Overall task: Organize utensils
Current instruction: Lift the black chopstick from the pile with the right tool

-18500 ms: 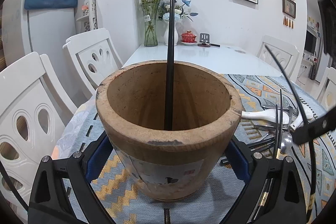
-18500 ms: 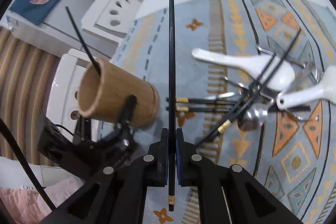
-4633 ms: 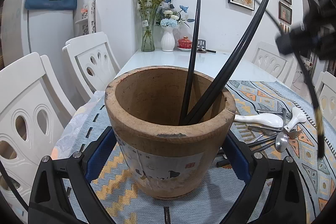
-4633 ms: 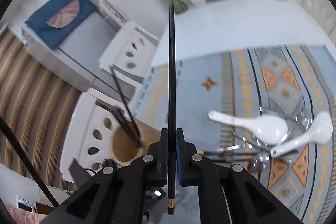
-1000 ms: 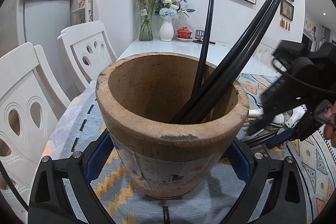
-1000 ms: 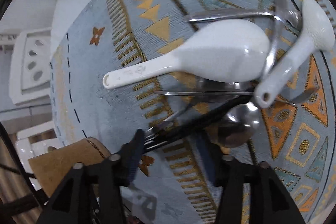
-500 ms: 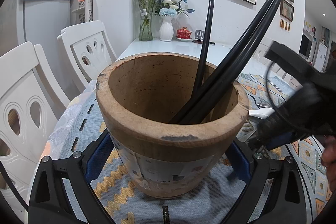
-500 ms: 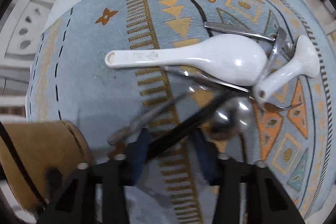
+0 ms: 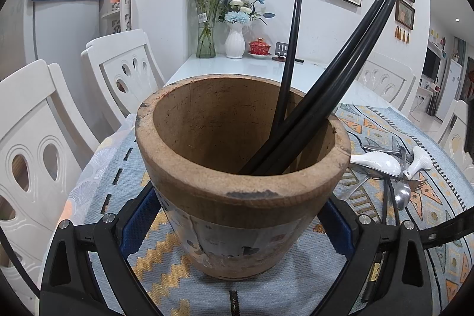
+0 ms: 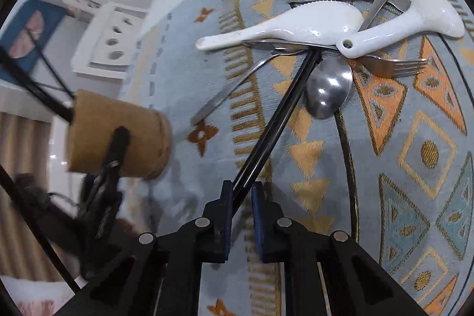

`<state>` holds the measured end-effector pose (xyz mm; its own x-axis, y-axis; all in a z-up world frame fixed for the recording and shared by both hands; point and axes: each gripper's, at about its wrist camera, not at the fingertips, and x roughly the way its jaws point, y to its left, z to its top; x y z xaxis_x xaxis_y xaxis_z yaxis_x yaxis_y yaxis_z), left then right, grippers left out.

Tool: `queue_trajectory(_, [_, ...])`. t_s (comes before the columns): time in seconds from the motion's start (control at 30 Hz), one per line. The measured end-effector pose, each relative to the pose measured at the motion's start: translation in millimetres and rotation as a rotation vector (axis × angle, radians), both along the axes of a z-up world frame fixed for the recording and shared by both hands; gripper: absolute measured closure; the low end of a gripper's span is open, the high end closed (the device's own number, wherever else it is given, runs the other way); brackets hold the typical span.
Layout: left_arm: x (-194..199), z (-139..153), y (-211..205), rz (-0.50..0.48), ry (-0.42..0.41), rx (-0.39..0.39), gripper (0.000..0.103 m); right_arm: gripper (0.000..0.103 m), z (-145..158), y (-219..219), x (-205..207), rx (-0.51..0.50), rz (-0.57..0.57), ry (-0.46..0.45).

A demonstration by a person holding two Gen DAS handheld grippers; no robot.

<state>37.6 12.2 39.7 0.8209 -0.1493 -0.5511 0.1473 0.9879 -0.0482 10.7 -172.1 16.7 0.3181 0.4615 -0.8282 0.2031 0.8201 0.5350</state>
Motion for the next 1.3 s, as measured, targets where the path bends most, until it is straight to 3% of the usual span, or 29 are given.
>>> queue_trajectory(0.1, [1,0,0,-0.001,0.001,0.000,0.005,0.097,12,-2,-11,0.090,0.025,-0.077])
queue_trajectory(0.17, [0,0,0,-0.002,0.002,-0.002,0.005,0.097,21,4,-10,0.070,0.053,-0.106])
queue_trajectory(0.23, [1,0,0,-0.002,0.003,-0.004,0.005,0.097,26,5,-9,0.022,0.068,-0.109])
queue_trajectory(0.3, [1,0,0,-0.003,0.003,-0.004,0.005,0.097,22,2,-2,-0.103,0.048,-0.046])
queue_trajectory(0.37, [1,0,1,-0.002,0.003,-0.004,0.005,0.097,12,-4,6,-0.146,0.015,0.013])
queue_trajectory(0.5, [3,0,2,-0.006,0.007,-0.012,0.005,0.096,-17,-28,13,0.037,-0.080,0.111])
queue_trajectory(0.63, [3,-1,3,-0.008,0.008,-0.014,0.005,0.095,-31,-29,37,0.104,-0.151,0.134])
queue_trajectory(0.83, [4,-1,5,-0.012,0.012,-0.025,0.005,0.095,-32,-27,61,0.106,-0.190,0.136])
queue_trajectory(1.07, [5,-1,6,-0.012,0.013,-0.025,0.005,0.095,-47,-48,58,0.270,-0.330,0.188])
queue_trajectory(1.17, [5,-1,6,-0.013,0.014,-0.026,0.005,0.095,-44,-44,67,0.246,-0.326,0.203])
queue_trajectory(1.3, [5,-1,7,-0.015,0.015,-0.027,0.005,0.092,-32,-29,83,0.098,-0.282,0.253])
